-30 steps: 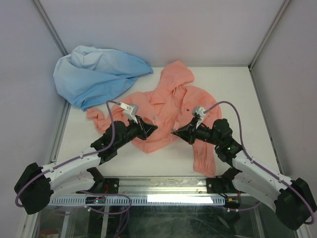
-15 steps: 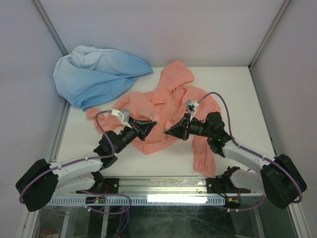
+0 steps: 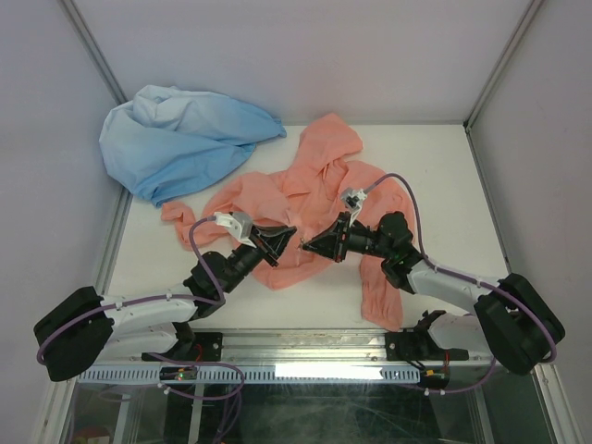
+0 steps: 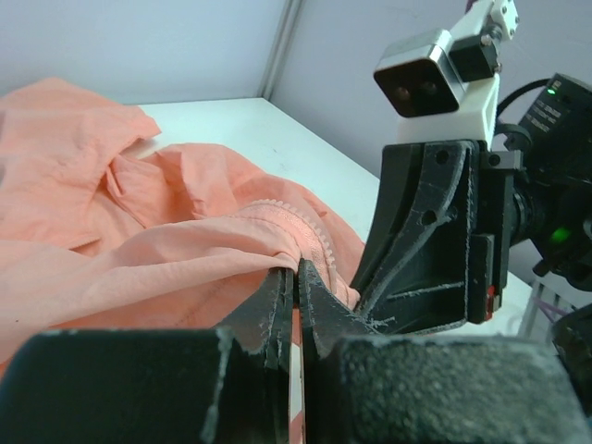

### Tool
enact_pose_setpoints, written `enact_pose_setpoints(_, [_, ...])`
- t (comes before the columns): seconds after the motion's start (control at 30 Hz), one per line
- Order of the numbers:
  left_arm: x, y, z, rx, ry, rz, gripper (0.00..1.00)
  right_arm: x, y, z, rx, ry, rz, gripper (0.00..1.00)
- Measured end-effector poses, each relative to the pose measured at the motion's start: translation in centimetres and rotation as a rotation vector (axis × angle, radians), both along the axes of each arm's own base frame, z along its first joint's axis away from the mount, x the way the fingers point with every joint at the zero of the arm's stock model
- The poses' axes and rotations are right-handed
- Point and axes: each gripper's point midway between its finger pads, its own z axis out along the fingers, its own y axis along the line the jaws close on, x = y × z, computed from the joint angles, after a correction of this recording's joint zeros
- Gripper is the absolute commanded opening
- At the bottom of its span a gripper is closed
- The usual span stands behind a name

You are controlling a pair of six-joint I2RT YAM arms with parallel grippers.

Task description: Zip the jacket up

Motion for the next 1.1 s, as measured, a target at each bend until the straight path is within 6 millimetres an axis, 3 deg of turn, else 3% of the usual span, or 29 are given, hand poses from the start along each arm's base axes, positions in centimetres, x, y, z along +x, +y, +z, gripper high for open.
enact_pose_setpoints(0.53, [0.47,0.54,0.2,0.017,-0.025,0.045,0.0,0.4,-0.26,-0.38,-0.003,0.012,-0.039,0.0])
enact_pose_setpoints(1.1, [0.44,-0.18,-0.38,0.051,-0.008,0.034,0.0,0.81,-0.31,-0.32,0.001,0.019,-0.064,0.0])
